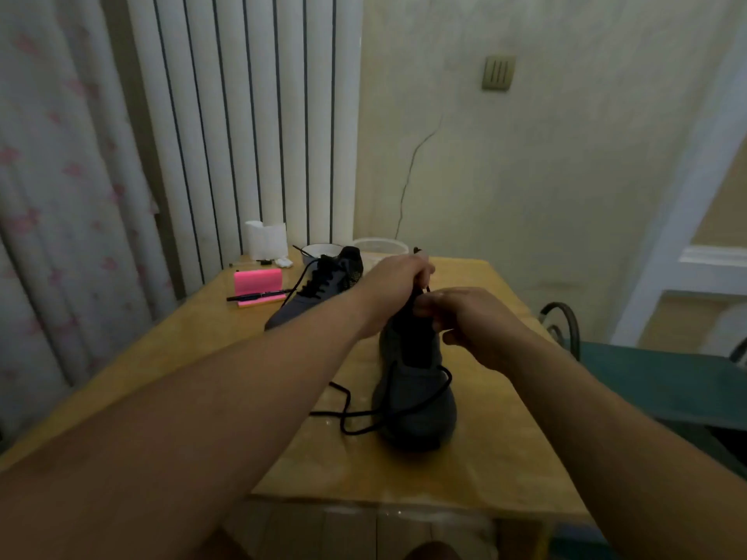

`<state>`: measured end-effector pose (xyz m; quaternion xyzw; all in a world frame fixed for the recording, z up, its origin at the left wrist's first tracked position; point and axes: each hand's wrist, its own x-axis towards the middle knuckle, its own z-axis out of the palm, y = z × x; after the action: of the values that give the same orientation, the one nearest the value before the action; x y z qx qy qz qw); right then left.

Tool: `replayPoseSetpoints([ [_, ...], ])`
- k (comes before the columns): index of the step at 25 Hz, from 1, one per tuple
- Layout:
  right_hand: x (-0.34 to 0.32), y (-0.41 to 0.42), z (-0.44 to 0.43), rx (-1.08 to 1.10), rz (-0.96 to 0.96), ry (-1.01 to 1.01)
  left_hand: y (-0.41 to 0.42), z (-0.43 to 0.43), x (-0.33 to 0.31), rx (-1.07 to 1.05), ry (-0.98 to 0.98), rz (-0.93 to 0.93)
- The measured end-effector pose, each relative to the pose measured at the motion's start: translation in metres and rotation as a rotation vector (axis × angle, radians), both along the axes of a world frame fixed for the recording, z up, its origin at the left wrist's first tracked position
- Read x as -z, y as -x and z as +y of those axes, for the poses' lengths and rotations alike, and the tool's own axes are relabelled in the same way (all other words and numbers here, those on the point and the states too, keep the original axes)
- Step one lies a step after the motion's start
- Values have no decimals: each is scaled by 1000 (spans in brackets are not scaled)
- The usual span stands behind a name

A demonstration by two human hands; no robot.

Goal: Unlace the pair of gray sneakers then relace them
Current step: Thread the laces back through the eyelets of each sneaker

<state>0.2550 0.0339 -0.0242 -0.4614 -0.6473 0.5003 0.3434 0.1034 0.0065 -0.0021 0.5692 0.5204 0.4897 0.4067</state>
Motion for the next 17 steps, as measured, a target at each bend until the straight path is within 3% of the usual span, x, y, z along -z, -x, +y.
replayPoseSetpoints([
  [5,3,-7,1,-262,164,84,7,7,2,101,42,-33],
  [12,12,9,12,-330,94,8,17,7,-3,135,23,139],
  [15,21,18,12,-232,150,-17,20,4,21,92,-118,174],
  [17,25,20,13,-213,165,-13,29,-4,62,22,-277,324],
])
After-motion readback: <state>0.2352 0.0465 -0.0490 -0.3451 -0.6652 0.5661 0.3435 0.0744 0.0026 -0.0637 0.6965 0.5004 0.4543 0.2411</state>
